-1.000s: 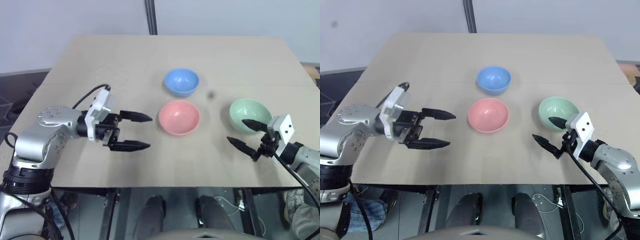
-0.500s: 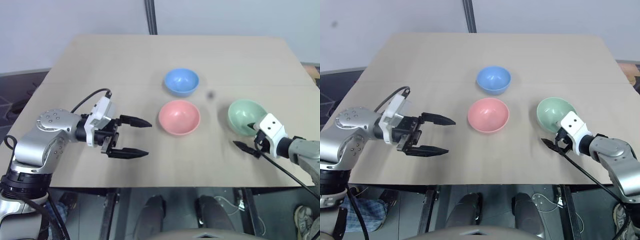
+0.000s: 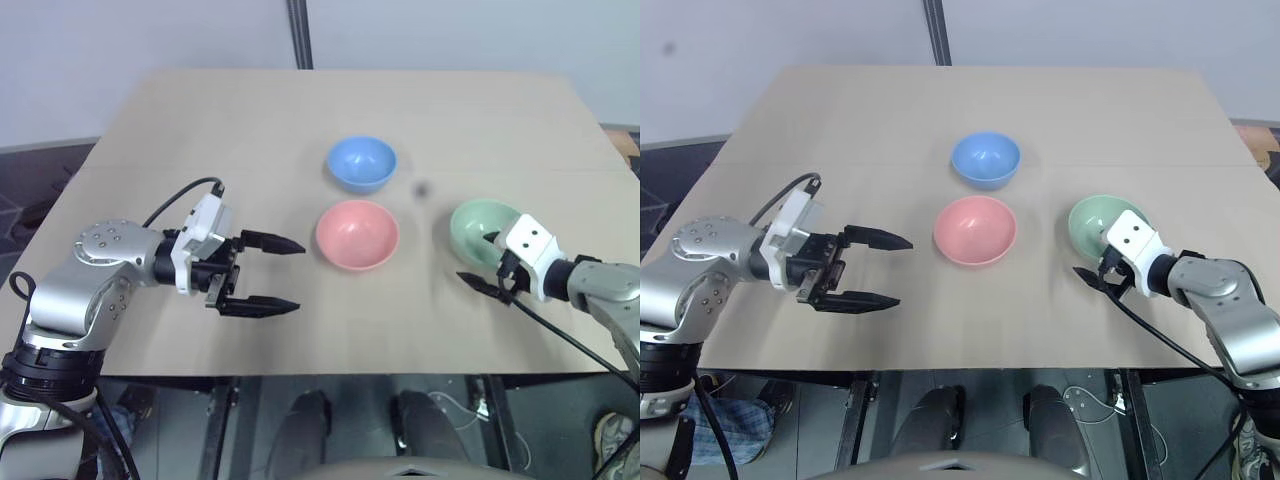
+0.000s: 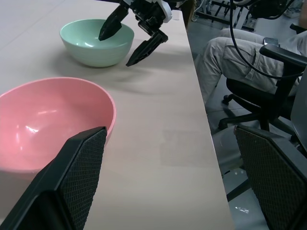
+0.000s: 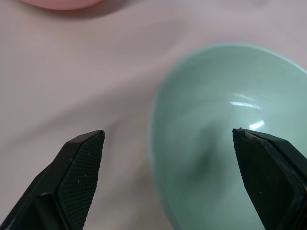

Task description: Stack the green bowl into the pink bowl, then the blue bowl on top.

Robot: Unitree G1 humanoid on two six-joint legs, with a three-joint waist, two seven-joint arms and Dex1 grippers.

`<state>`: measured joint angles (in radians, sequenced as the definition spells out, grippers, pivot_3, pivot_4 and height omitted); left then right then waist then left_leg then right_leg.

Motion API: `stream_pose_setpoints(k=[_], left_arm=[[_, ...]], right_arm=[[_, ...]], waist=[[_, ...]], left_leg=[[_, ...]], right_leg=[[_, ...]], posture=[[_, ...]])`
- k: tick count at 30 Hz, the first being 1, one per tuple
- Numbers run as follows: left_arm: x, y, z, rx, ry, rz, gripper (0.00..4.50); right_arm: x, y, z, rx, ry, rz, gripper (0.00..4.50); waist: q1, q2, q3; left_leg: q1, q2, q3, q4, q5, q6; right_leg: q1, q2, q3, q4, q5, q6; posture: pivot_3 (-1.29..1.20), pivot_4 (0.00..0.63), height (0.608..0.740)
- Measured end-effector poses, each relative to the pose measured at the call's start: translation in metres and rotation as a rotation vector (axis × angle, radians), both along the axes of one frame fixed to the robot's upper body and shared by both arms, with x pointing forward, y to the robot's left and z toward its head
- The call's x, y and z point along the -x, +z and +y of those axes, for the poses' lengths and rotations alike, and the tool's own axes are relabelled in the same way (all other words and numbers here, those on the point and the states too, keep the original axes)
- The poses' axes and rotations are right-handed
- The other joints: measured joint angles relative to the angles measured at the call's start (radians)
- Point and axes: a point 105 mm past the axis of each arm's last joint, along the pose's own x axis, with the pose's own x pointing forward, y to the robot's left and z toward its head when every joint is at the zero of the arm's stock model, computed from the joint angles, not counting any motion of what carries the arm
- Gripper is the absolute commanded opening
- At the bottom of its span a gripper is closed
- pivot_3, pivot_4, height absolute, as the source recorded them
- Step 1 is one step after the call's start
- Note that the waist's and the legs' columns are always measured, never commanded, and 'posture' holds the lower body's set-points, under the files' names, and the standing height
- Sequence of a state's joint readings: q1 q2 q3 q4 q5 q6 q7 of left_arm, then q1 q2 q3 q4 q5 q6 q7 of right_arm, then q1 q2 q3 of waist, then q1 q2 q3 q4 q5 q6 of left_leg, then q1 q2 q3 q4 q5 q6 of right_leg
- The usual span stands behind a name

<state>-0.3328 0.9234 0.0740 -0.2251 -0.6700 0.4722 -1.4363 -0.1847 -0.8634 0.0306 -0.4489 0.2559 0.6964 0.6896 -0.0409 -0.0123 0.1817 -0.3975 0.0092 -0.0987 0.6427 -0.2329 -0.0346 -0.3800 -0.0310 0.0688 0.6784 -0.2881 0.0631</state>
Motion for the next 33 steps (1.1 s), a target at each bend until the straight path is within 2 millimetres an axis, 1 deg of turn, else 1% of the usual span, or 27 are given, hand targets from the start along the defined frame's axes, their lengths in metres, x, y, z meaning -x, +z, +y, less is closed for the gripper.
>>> stream_pose_setpoints(k=[3,6,11,12,13,15,16,17,18,19,20,21,33], left_arm=[[0.000,0.000,0.000,0.000,0.001,0.001,4.48],[0.000,-0.001,0.000,-0.001,0.006,0.000,4.48],[0.000,-0.002,0.001,-0.001,0.007,0.004,4.48],[0.000,-0.002,0.001,-0.001,0.007,0.004,4.50],[0.000,-0.002,0.001,-0.001,0.007,0.004,4.50],[0.000,-0.002,0.001,-0.002,0.007,0.004,4.50],[0.000,-0.002,0.001,-0.002,0.007,0.004,4.50],[0.000,-0.002,0.001,-0.002,0.007,0.004,4.50],[0.000,-0.002,0.001,-0.002,0.007,0.004,4.50],[0.000,-0.002,0.001,-0.002,0.007,0.004,4.50],[0.000,-0.002,0.001,-0.002,0.007,0.004,4.50],[0.000,-0.002,0.001,-0.002,0.007,0.003,4.50],[0.000,-0.003,0.001,-0.002,0.007,-0.002,4.50]], right_arm=[[-0.001,0.003,0.001,0.007,-0.008,-0.003,4.50],[-0.001,0.001,0.001,0.018,-0.020,0.006,4.50],[0.000,0.000,0.004,0.034,-0.013,-0.001,4.50],[0.000,0.001,0.005,0.035,-0.015,-0.004,3.93],[-0.001,0.002,0.005,0.036,-0.015,-0.006,3.56],[-0.002,0.004,0.006,0.037,-0.014,-0.013,2.67],[-0.002,0.005,0.006,0.038,-0.015,-0.013,2.10],[-0.002,0.005,0.006,0.038,-0.017,-0.011,1.68],[-0.002,0.005,0.006,0.038,-0.017,-0.009,1.09],[-0.001,0.004,0.007,0.039,-0.015,-0.008,0.75],[-0.001,0.005,0.007,0.039,-0.012,-0.008,0.30],[-0.001,0.004,0.007,0.039,-0.013,-0.006,0.14],[0.000,0.005,0.011,0.048,0.003,0.002,0.14]], waist=[[0.000,0.000,0.000],[0.001,0.000,0.000],[0.000,0.000,0.000],[0.000,0.000,0.000],[0.000,0.000,0.000],[0.000,0.000,0.000],[0.000,0.000,0.000],[0.000,0.000,0.000],[0.000,0.000,0.000],[0.000,0.000,0.000],[0.000,0.000,0.000],[0.000,0.000,0.000],[0.000,0.000,0.000]], left_leg=[[0.000,0.000,0.000,0.000,0.000,0.000],[0.000,0.000,0.000,0.000,0.000,0.000],[0.000,0.000,0.000,0.000,0.000,0.000],[0.000,0.000,0.000,0.000,0.000,0.000],[0.000,0.000,0.000,0.000,0.000,0.000],[0.000,0.000,0.000,0.000,0.000,0.000],[0.000,0.000,0.000,0.000,0.000,0.000],[0.000,0.000,0.000,0.000,0.000,0.000],[0.000,0.000,0.000,0.000,0.000,0.000],[0.000,0.000,0.000,0.000,0.000,0.000],[0.000,0.000,0.000,0.000,0.000,0.000],[0.000,0.000,0.000,0.000,0.000,0.000],[-0.001,0.000,0.000,0.000,0.000,0.000]], right_leg=[[0.000,0.000,0.000,0.000,0.000,0.000],[0.000,0.000,0.000,0.000,0.000,0.000],[0.000,0.000,0.000,0.000,0.000,0.000],[0.000,0.000,0.000,0.000,0.000,0.000],[0.000,0.000,0.000,0.000,0.000,0.000],[0.000,0.000,0.000,0.000,0.000,0.000],[0.000,0.000,0.000,0.000,0.000,0.000],[0.000,0.000,0.000,0.000,0.000,0.000],[0.000,0.000,0.000,0.000,0.000,0.000],[0.000,0.000,0.000,0.000,0.000,0.000],[0.000,0.000,0.000,0.000,0.000,0.000],[0.000,0.000,0.000,0.000,0.000,0.000],[-0.001,0.000,0.000,0.000,0.000,0.000]], posture=[[0.00,0.150,0.740],[0.00,0.150,0.740],[0.00,0.150,0.740],[0.00,0.150,0.740],[0.00,0.150,0.740],[0.00,0.150,0.740],[0.00,0.150,0.740],[0.00,0.150,0.740],[0.00,0.150,0.740],[0.00,0.150,0.740],[0.00,0.150,0.740],[0.00,0.150,0.740],[0.00,0.150,0.740]])
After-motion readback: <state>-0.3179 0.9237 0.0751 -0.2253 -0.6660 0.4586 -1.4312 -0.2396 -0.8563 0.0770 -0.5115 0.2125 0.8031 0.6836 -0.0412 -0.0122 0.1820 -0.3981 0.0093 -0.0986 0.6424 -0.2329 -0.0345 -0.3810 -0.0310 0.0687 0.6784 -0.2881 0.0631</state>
